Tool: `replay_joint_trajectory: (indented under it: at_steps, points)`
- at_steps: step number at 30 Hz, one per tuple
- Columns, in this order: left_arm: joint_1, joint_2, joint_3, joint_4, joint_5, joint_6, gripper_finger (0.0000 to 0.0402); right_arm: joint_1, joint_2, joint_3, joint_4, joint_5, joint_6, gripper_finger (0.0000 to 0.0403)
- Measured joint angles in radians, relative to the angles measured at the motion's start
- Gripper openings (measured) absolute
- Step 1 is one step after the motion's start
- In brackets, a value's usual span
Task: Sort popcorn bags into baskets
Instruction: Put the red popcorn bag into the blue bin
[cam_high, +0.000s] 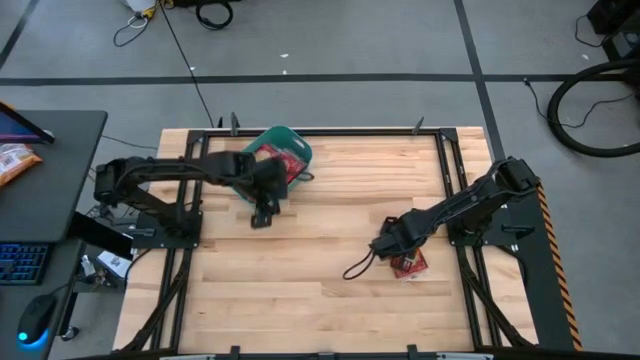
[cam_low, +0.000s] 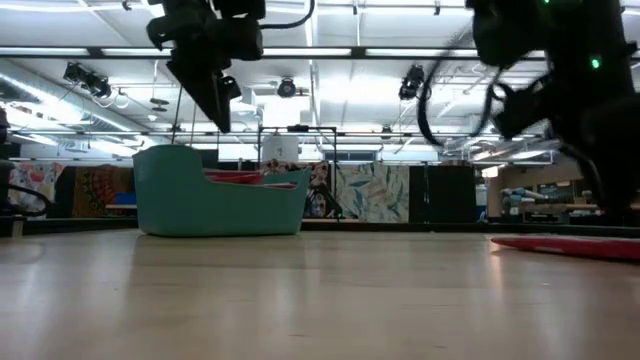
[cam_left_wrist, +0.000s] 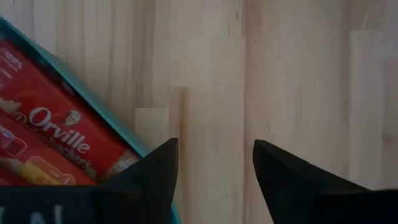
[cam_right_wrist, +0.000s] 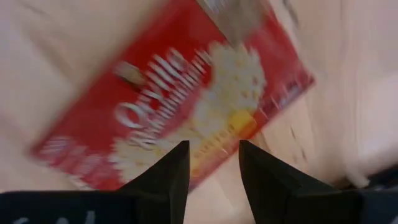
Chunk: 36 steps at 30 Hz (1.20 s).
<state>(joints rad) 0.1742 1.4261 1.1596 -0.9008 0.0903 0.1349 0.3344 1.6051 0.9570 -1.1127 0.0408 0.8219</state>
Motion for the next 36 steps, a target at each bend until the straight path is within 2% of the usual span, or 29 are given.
replay_joint_trajectory:
  at_steps: [5, 9, 14, 17, 24, 32, 36]
  points:
    - [-0.082, 0.0, -0.009, 0.004, -0.044, -0.056, 0.0206, -0.009, 0.0, -0.093, 0.055, -0.053, 0.03, 0.0143]
    - [-0.128, 0.0, -0.009, 0.046, -0.044, -0.072, 0.0205, -0.031, 0.0, -0.118, 0.282, -0.063, -0.07, 0.0143]
    - [-0.182, 0.0, -0.009, 0.148, -0.046, -0.069, 0.0205, -0.051, 0.0, -0.083, 0.666, 0.08, -0.297, 0.0143]
    - [-0.227, 0.012, -0.009, 0.187, -0.045, -0.05, 0.0205, -0.053, 0.0, -0.043, 0.784, 0.115, -0.418, 0.0143]
    - [-0.342, 0.093, -0.009, 0.203, -0.074, -0.05, 0.0205, -0.035, 0.0, -0.004, 0.766, 0.122, -0.488, 0.0143]
    - [-0.493, 0.245, -0.009, 0.264, -0.274, -0.052, 0.0205, -0.027, 0.0, -0.005, 0.661, 0.129, -0.401, 0.0143]
    - [-0.564, 0.319, -0.009, 0.315, -0.371, -0.072, 0.0205, -0.01, 0.0, -0.005, 0.649, 0.169, -0.399, 0.0143]
